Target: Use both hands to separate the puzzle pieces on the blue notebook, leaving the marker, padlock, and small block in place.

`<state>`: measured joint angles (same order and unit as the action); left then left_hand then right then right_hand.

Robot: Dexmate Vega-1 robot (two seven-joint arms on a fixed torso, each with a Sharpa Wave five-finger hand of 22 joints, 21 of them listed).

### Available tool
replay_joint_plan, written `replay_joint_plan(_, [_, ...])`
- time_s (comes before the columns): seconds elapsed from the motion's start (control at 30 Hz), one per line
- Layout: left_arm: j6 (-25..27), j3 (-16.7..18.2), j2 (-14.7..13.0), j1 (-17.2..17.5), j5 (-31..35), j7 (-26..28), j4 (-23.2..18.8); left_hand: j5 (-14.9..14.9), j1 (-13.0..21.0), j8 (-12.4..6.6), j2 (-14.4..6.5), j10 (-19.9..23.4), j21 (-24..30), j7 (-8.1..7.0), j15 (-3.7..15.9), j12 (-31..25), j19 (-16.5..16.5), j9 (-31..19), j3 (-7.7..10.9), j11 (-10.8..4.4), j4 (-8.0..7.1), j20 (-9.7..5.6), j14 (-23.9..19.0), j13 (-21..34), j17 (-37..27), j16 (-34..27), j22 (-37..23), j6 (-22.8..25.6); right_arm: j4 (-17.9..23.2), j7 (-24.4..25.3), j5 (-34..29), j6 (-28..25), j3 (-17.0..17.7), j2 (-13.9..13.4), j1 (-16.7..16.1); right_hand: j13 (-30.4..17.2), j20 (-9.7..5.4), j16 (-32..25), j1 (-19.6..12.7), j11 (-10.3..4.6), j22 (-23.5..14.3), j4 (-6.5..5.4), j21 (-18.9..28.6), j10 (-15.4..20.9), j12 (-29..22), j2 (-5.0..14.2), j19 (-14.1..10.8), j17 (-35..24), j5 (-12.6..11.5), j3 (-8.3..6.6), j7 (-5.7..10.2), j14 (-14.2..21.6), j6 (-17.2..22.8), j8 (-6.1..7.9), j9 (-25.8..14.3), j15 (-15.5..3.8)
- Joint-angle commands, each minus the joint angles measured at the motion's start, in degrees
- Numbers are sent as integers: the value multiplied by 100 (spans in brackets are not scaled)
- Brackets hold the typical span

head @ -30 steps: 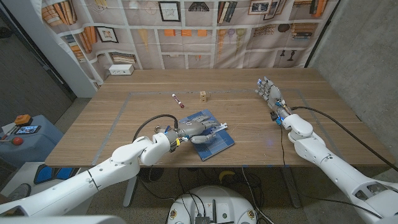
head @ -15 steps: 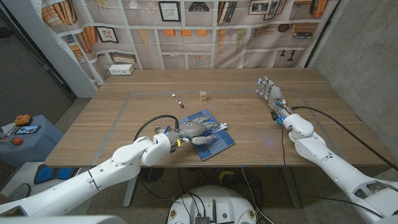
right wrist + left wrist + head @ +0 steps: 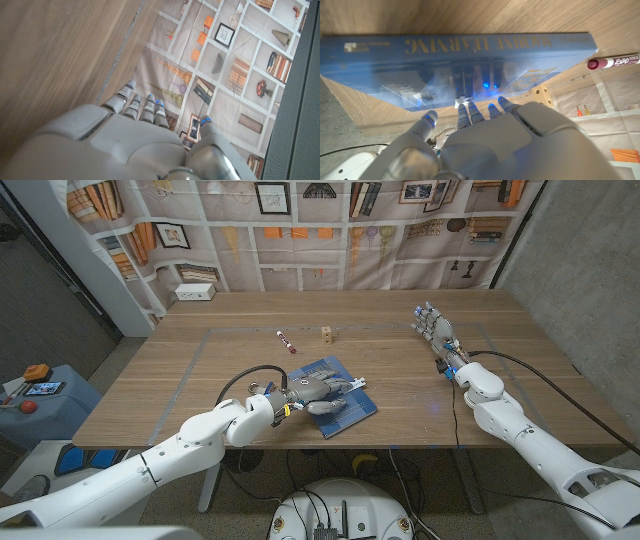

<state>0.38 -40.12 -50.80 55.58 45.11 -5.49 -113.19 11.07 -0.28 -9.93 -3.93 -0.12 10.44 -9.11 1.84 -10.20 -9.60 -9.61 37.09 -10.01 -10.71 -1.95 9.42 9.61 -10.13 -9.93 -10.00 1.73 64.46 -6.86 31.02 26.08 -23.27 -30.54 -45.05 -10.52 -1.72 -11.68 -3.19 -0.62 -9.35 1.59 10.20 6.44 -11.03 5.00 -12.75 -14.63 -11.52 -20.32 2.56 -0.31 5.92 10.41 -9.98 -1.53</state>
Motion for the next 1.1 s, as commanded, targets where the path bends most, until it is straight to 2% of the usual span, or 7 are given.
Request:
replay_joint_plan(0.03, [-64,-13,-39,-45,16,-98,-8,18,-16,-31,-592,2,54,-1,791,-31,-692,-9,-16,-41,27,-556,260,9,2,-34,-26,-23,-25,-20,-2,29,-5,7,12,-9,-14,-42,-16,-17,-15,24,36,-7,9,25,26,4,3,-8,3,-28,42,32,-16,-28])
replay_joint_plan(0.53, [-30,-21,-71,-78,84,-308,-65,23,2,-86,-602,159,67,69,792,-84,-707,-10,5,16,46,-539,235,9,16,-37,-24,142,-50,-44,-16,64,-10,-3,17,-9,-13,-50,-12,-16,-15,33,37,-5,7,33,30,11,5,1,6,-28,47,33,-16,-20])
replay_joint_plan(1.1, [57,-18,-67,-120,36,-589,-103,22,12,-104,-598,289,82,119,773,-107,-696,-10,26,69,60,-517,163,9,25,-50,-22,287,559,68,-725,58,-163,-583,-122,-10,-19,-53,-64,-33,-15,93,42,18,-2,33,18,44,3,-10,102,-12,33,28,-16,-45])
